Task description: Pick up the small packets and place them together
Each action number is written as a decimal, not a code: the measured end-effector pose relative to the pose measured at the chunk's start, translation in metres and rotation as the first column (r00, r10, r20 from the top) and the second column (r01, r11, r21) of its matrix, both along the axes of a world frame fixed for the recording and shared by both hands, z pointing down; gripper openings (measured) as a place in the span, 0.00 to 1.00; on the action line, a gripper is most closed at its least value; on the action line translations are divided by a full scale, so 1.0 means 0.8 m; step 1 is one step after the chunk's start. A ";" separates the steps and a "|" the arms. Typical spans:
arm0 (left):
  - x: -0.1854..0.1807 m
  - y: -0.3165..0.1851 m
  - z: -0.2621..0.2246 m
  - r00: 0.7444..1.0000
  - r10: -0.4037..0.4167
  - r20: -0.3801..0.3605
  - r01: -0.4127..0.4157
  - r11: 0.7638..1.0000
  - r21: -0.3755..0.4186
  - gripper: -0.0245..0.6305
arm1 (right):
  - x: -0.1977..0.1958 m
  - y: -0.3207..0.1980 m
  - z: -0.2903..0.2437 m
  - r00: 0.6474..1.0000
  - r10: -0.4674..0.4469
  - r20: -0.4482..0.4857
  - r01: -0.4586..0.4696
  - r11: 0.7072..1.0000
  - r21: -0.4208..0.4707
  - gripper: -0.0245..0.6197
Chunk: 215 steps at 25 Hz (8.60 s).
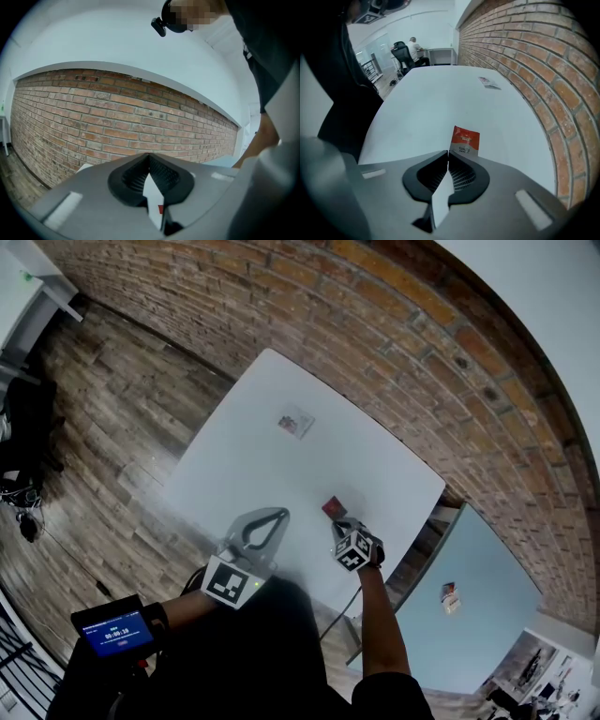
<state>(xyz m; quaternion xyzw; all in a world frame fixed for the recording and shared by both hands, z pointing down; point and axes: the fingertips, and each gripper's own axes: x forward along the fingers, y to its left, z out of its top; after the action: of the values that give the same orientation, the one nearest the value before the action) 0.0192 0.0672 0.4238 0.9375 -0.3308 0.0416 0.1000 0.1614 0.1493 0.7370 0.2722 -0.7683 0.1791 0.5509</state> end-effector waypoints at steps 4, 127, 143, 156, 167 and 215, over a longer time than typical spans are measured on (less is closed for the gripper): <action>-0.001 0.001 0.003 1.000 -0.010 -0.005 0.010 1.000 -0.019 0.04 | 0.008 0.009 -0.005 0.989 -0.147 -0.027 0.147 0.989 0.001 0.05; -0.052 -0.025 0.045 0.995 -0.101 0.027 0.103 0.984 -0.148 0.04 | 0.073 -0.086 0.023 0.240 0.921 0.306 -0.870 0.344 -0.354 0.08; -0.051 -0.016 0.044 0.993 -0.110 0.032 0.113 0.983 -0.143 0.04 | 0.000 -0.077 0.001 0.773 0.602 0.201 -0.599 0.796 -0.082 0.34; -0.060 -0.013 0.050 0.991 -0.123 0.049 0.129 0.980 -0.153 0.04 | 0.004 -0.095 0.015 0.721 0.678 0.144 -0.669 0.735 -0.112 0.33; -0.057 -0.014 0.041 0.990 -0.127 0.052 0.133 0.983 -0.128 0.04 | 0.001 -0.075 -0.048 0.654 0.698 0.293 -0.718 0.694 -0.049 0.32; -0.049 -0.069 0.042 0.998 0.028 0.055 -0.024 0.997 -0.069 0.04 | -0.084 -0.150 -0.208 0.499 0.546 0.673 -0.787 0.611 0.088 0.05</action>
<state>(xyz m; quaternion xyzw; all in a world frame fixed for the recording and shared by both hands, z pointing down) -0.0198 0.0123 0.4576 0.9362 -0.3196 0.0804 0.1221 0.0944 0.0294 0.5706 0.5863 -0.7447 0.3015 0.1042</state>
